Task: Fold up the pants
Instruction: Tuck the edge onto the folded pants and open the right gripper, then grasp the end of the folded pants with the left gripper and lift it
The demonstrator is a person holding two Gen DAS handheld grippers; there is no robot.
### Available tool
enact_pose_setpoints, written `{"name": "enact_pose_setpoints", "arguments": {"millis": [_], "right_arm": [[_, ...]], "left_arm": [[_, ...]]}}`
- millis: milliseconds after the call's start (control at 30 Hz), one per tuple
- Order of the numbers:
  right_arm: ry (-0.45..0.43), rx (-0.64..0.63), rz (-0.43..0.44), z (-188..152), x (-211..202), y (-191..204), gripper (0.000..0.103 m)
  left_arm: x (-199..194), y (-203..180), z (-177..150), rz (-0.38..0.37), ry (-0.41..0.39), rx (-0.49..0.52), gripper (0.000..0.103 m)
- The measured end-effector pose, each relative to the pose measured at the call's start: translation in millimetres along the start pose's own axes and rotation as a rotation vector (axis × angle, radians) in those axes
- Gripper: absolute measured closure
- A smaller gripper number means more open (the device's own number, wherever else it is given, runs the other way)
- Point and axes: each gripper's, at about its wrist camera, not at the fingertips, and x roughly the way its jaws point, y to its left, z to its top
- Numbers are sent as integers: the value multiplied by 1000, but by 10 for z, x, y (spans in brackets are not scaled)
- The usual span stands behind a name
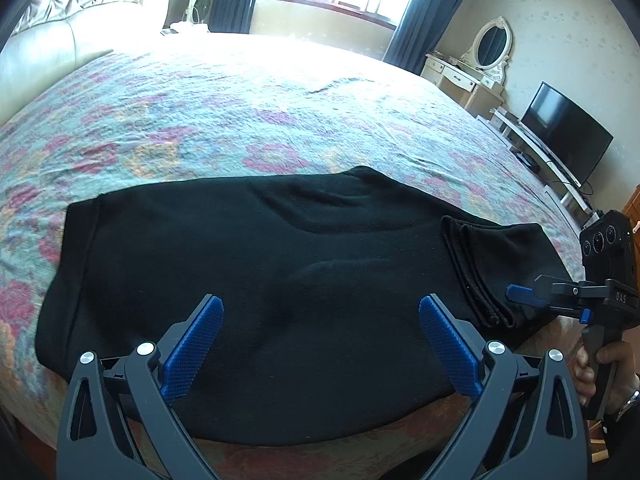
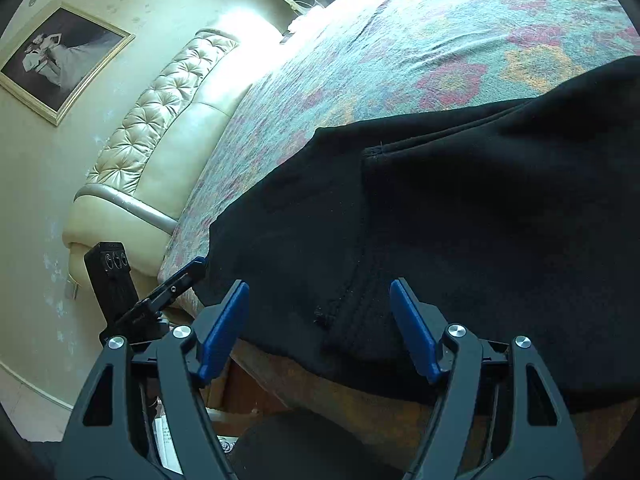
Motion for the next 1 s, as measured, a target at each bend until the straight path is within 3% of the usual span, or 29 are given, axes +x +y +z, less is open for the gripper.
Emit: {"name": "enact_pose_setpoints", "arguments": {"millis": [167,367,533,833,1000], "right_arm": [[-4,21,-8,-54,-70,-34,29],[1,24,-8,-96,-13,6,24],[10,23,-8,-81,25,37,23],[13,42,-1,-66,34,-8,22],[13,55,12,-64,19,3,22]], "left_arm": [[-153,585,98,53,18,-38,5],[-195,1679,135,-38,28,-294,5],[-17,2223,106,-92,67,-397,5],[241,2262,138,-422,86,-464,5],[286,2186,139,-457,137,-388,5]]}}
